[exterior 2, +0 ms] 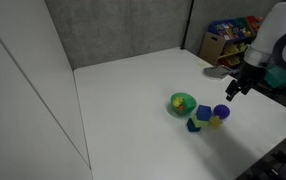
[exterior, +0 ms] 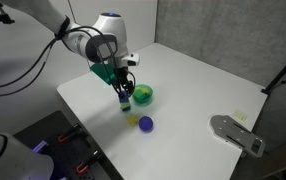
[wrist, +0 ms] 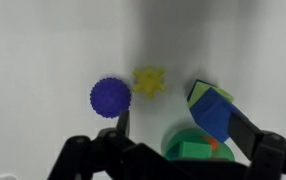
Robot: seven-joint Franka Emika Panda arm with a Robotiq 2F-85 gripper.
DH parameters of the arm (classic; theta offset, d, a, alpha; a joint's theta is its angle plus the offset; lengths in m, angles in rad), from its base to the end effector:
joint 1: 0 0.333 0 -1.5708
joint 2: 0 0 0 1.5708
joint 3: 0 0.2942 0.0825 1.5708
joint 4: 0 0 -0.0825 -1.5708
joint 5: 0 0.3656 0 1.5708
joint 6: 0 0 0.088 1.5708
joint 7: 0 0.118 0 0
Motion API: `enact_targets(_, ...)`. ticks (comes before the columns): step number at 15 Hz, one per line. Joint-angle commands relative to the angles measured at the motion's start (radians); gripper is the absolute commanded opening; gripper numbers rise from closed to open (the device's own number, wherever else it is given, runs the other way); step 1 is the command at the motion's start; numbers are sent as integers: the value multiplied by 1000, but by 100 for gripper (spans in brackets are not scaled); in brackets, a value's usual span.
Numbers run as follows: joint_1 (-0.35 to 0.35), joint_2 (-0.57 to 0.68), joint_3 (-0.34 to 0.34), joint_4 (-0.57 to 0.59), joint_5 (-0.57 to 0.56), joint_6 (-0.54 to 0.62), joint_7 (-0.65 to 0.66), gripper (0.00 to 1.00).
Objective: Pick up the yellow toy from the table and put it in the green bowl
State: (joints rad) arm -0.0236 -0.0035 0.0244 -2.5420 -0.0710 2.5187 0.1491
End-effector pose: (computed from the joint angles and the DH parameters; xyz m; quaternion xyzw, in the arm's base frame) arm 0.4424 0.0005 0.2535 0.9987 -0.0451 -0.0083 0.0211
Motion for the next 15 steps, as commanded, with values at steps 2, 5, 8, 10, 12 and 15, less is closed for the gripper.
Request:
enact_targets(2,-19,94,-58,-22,-41,112,70,100)
enact_targets(5,-5,164,-111,-26,-127,174,177,100)
enact_targets(8,25,202,-166,-15,-214,186,277,100)
enact_targets(10,40,165,-172,-12,-199,149,299,100)
enact_targets(12,31,194,-170,-17,-184,176,260,100)
enact_targets(15,37,184,-168,-13,-186,173,273,100)
